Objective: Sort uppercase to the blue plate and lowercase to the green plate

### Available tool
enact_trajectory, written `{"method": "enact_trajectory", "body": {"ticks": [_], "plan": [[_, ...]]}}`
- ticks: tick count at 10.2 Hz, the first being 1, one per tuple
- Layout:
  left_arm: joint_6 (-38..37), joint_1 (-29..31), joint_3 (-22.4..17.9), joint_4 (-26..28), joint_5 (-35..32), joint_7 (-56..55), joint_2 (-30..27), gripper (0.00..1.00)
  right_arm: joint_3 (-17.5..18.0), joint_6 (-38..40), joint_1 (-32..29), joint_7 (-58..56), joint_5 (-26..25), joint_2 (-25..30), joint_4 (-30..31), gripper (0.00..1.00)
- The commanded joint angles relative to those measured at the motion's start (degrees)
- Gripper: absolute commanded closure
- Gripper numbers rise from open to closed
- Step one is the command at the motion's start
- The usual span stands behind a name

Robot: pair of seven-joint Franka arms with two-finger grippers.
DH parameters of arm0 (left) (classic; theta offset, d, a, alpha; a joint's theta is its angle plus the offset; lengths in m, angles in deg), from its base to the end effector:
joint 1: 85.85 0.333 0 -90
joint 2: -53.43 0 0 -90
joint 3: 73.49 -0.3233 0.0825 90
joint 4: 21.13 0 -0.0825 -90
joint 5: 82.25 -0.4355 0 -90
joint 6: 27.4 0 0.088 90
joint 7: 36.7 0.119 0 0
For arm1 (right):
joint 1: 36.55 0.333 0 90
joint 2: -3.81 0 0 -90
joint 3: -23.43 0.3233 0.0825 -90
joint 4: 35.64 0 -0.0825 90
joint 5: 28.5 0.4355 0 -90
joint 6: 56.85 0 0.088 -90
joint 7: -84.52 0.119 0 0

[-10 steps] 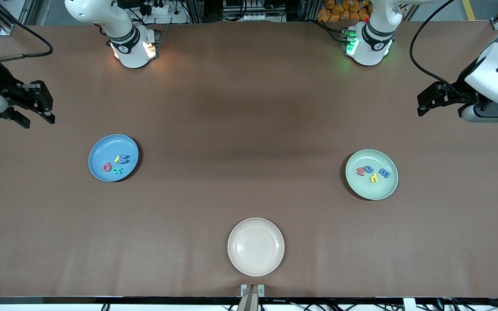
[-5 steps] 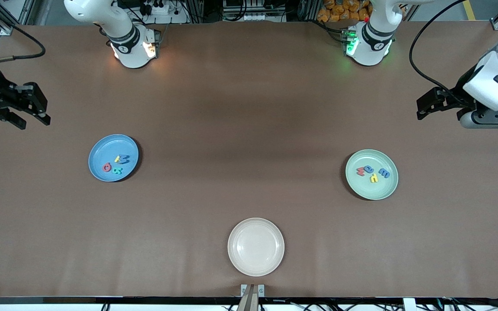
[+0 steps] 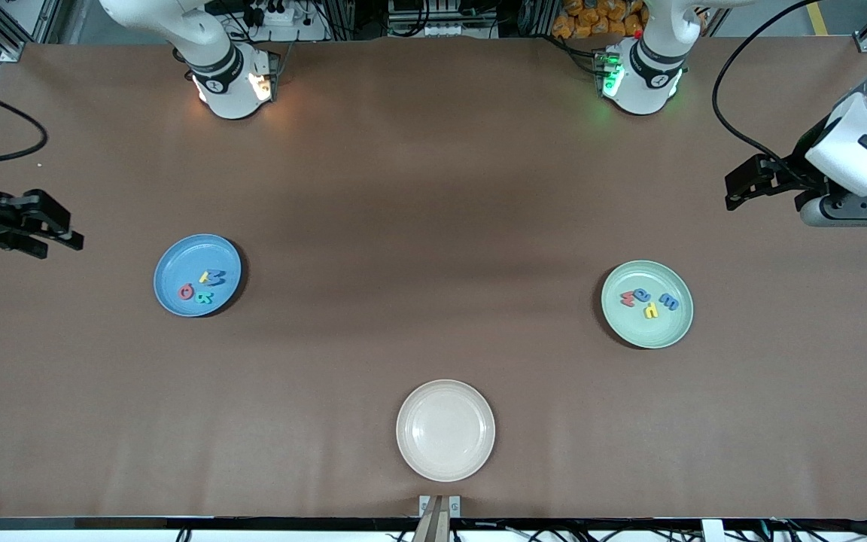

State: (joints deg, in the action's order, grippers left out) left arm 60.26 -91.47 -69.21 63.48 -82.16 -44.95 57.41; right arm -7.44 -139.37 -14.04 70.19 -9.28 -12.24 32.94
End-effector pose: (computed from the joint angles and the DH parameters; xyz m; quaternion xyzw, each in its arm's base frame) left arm 0.6150 -0.1059 0.6227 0.9999 -0.0144 -0.0085 0.0021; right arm 0.6714 0.0017 0.6451 -0.9921 -0.0822 -0.0169 0.0935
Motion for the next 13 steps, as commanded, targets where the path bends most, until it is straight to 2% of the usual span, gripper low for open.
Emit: {"method": "enact_trajectory", "body": {"ticks": [1,2,3,4,5,7,9,10,12,13], "plan": [[0.05,0.35,0.03,-0.59,-0.43,-0.1,0.41,0.0,10.97,1.04,-8.93,0.36,-1.99,0.84,-1.6,0.45],[0.05,0.26,0.03,-0.59,-0.43,-0.19,0.5,0.0,16.32,1.04,-13.06,0.62,-3.82,0.84,-2.39,0.45],[0.05,0.26,-0.06,-0.68,-0.43,-0.28,0.59,0.0,20.12,0.95,-15.28,0.8,-6.36,0.84,-2.57,0.45],[0.05,0.26,-0.06,-0.68,-0.35,-0.28,0.67,0.0,21.98,0.95,-16.95,0.8,-6.65,0.84,-2.75,0.45],[0.05,0.26,-0.06,-0.68,-0.43,-0.36,0.68,0.0,23.05,0.95,-18.01,0.8,-6.65,0.84,-2.75,0.45],[0.05,0.26,-0.06,-0.68,-0.35,-0.89,0.59,0.0,22.97,0.95,-17.06,0.8,-7.7,1.46,-2.75,0.45],[0.05,0.09,0.03,-0.68,-0.26,-1.15,0.59,0.0,24.54,0.95,-19.42,0.71,-7.53,1.37,-2.75,0.45],[0.05,-0.44,0.03,-0.59,-0.08,-1.42,0.59,0.0,26.12,0.95,-21.26,0.71,-7.53,1.37,-2.75,0.45],[0.05,-0.62,0.2,-0.59,0.36,-4.75,0.59,0.0,31.65,0.78,-24.69,0.8,-9.71,1.46,-2.75,0.45],[0.05,-0.53,0.2,-0.68,0.36,-4.76,0.59,0.0,32.54,-0.53,-25.84,1.06,-9.64,2.94,-1.7,0.45]]}}
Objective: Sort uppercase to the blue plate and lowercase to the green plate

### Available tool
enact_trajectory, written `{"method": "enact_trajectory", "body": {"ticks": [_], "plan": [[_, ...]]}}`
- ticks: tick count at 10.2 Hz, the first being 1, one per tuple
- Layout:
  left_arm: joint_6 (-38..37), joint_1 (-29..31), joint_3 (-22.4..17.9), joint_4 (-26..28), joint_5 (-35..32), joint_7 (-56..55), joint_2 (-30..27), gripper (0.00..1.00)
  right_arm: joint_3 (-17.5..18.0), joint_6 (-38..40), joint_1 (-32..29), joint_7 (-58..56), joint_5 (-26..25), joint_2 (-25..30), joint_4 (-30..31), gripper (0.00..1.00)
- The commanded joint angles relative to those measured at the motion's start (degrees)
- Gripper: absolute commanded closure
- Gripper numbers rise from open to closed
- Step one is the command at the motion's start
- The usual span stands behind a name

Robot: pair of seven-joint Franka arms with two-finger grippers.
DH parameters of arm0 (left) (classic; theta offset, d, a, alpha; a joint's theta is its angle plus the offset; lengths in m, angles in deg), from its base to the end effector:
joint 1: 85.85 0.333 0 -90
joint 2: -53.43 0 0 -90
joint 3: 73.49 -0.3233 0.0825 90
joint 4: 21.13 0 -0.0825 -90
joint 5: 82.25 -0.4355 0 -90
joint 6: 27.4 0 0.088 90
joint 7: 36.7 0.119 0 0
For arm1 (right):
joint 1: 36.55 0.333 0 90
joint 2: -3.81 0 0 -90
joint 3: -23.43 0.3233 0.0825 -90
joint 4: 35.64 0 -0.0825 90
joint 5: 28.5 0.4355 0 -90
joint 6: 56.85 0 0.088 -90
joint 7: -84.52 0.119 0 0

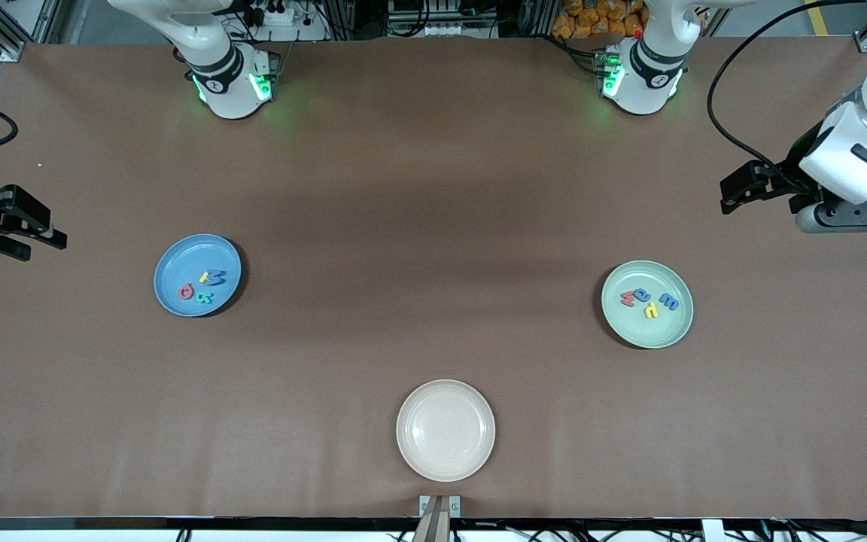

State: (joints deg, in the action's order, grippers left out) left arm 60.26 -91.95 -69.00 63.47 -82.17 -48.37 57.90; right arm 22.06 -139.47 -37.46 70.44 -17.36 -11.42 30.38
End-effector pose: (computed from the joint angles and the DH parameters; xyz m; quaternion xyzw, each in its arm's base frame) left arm 0.6162 -0.1135 0.6175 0.9999 0.0095 -0.0127 0.0013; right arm 0.6734 0.0008 0.6565 -0.9888 -0.1163 -0.0250 0.0903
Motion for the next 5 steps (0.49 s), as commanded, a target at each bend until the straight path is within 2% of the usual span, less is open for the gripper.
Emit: {"method": "enact_trajectory", "body": {"ticks": [1,3,5], "plan": [[0.05,0.21,-0.01,-0.66,0.36,-1.34,0.1,0.0,5.39,-1.75,-3.9,0.81,-2.0,3.36,1.73,0.44],[0.05,0.74,-0.01,-0.66,0.27,-1.08,0.01,0.0,5.77,-1.93,-4.09,0.81,-3.14,3.89,1.83,0.44],[0.05,0.74,-0.1,-0.66,0.27,-0.64,0.01,0.0,6.29,-5.95,-5.32,0.73,-3.32,6.95,6.81,0.44]]}}
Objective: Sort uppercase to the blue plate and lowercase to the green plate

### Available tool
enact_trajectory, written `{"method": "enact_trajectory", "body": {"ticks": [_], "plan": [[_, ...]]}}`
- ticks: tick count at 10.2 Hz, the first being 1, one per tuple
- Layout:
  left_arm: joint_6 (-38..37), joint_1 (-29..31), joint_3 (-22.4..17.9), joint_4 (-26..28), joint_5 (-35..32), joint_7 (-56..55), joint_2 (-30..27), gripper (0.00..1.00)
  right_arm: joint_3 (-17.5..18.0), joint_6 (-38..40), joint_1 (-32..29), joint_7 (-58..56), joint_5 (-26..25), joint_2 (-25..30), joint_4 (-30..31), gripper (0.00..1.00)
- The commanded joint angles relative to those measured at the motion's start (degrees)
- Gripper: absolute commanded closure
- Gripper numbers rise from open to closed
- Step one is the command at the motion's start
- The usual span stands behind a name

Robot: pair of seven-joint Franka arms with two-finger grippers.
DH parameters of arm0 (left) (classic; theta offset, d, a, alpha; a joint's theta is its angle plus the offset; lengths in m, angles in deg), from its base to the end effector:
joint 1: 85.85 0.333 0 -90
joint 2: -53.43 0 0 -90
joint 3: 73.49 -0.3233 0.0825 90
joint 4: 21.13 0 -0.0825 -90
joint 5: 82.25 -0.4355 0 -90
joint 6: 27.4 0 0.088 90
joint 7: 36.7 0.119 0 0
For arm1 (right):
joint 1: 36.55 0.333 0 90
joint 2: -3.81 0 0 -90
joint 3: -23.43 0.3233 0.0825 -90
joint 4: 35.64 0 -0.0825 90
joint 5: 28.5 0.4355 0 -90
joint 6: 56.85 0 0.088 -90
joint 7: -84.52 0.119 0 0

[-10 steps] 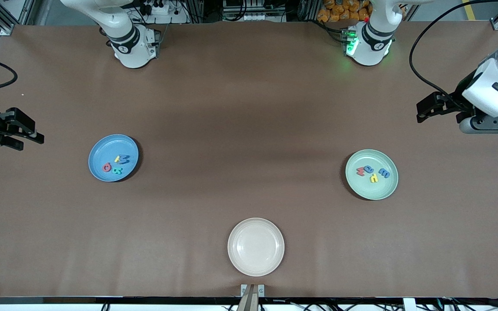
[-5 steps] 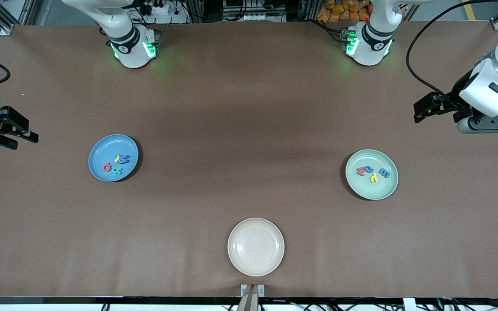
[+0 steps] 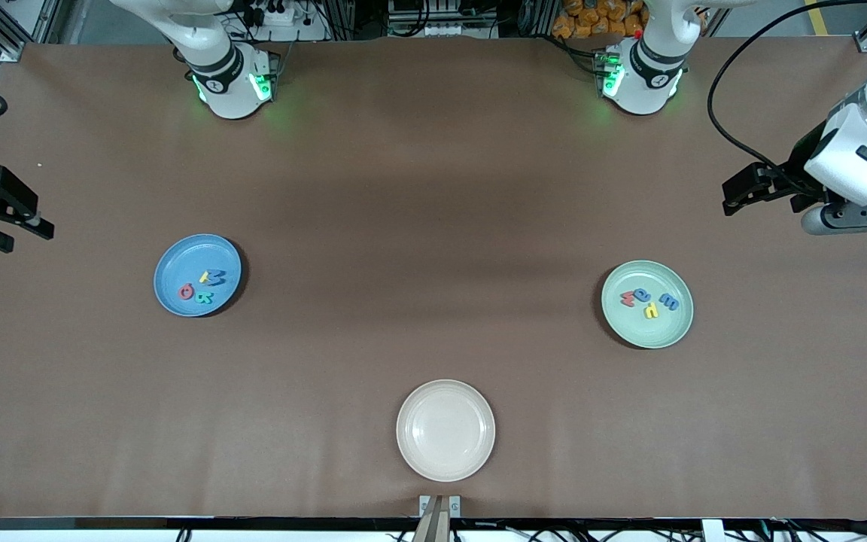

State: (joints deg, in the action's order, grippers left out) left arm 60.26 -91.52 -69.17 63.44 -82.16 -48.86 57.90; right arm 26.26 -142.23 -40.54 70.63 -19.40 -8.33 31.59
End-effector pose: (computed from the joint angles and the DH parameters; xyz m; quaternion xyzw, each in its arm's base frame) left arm 0.6173 -0.1071 0.6177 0.9997 0.0190 -0.0124 0.0014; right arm 0.6612 0.0021 0.6859 -0.9878 -0.1200 -0.0630 0.0762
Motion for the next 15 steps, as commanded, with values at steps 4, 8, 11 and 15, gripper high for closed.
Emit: {"method": "enact_trajectory", "body": {"ticks": [4,8,11,15], "plan": [[0.05,0.31,-0.02,-0.63,0.18,-0.06,0.01,0.0,2.09,-4.45,-1.63,2.45,-9.96,9.66,13.53,0.45],[0.05,0.39,-0.02,-0.63,0.09,0.03,0.01,0.0,1.83,-0.34,-1.72,4.84,-10.85,13.37,16.63,0.44],[0.05,0.39,-0.02,-0.63,-0.08,0.03,0.01,0.0,1.74,0.74,-1.63,4.84,-10.94,14.77,17.58,0.43],[0.05,0.22,-0.02,-0.54,-0.34,-0.67,0.01,0.0,1.74,-2.24,-1.72,4.93,-10.94,18.46,23.73,0.43]]}}
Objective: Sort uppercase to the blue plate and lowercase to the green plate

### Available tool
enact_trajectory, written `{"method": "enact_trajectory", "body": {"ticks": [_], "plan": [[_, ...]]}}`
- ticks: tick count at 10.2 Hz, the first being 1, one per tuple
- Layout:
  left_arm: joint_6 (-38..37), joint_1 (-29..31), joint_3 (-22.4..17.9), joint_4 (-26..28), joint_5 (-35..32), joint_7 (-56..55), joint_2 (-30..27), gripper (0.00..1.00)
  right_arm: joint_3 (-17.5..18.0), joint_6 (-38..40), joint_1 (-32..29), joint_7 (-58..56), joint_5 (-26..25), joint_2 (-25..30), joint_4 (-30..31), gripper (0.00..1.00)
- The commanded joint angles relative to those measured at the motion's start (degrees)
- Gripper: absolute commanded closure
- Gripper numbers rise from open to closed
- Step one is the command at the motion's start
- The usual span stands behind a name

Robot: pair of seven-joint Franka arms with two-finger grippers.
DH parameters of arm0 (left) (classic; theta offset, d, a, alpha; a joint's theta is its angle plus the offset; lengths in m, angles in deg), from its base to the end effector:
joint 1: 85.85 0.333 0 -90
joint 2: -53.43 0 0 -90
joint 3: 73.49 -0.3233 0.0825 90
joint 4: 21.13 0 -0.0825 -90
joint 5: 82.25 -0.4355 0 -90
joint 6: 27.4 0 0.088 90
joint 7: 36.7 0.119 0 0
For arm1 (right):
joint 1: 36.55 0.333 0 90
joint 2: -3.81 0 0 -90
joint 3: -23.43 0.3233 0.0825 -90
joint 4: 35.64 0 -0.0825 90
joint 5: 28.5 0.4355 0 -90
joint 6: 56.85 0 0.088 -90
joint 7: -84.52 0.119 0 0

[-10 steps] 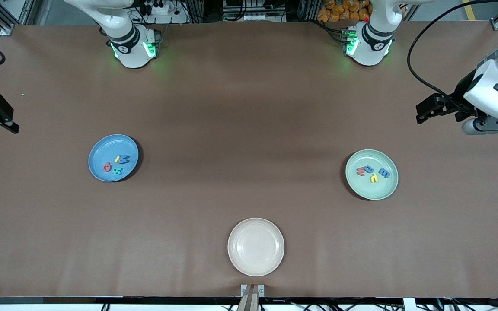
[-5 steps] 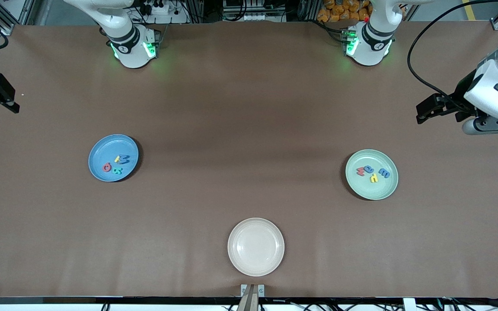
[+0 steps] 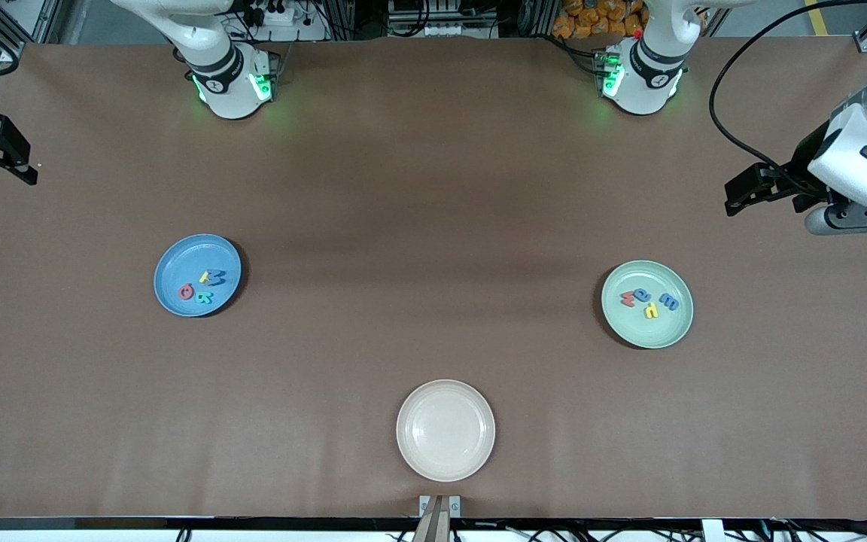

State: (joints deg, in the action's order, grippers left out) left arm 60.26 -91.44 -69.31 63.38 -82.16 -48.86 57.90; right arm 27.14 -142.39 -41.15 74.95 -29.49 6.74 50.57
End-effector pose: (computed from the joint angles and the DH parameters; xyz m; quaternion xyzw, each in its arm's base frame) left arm 0.6178 -0.1048 0.6183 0.9997 0.0209 -0.0119 0.0014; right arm 0.5813 -0.0101 0.6775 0.9970 0.0748 0.0187 0.0120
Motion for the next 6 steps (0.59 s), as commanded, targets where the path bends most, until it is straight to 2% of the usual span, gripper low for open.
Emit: {"method": "enact_trajectory", "body": {"ticks": [1,6], "plan": [[0.05,0.14,0.12,-0.49,0.0,-0.76,0.01,0.0,0.87,-2.26,-1.11,0.6,-0.85,3.39,5.11,0.43],[0.05,-0.04,0.12,-0.49,-0.52,-0.85,0.1,0.0,0.78,-7.26,-1.19,0.78,-0.76,3.83,12.22,0.43]]}}
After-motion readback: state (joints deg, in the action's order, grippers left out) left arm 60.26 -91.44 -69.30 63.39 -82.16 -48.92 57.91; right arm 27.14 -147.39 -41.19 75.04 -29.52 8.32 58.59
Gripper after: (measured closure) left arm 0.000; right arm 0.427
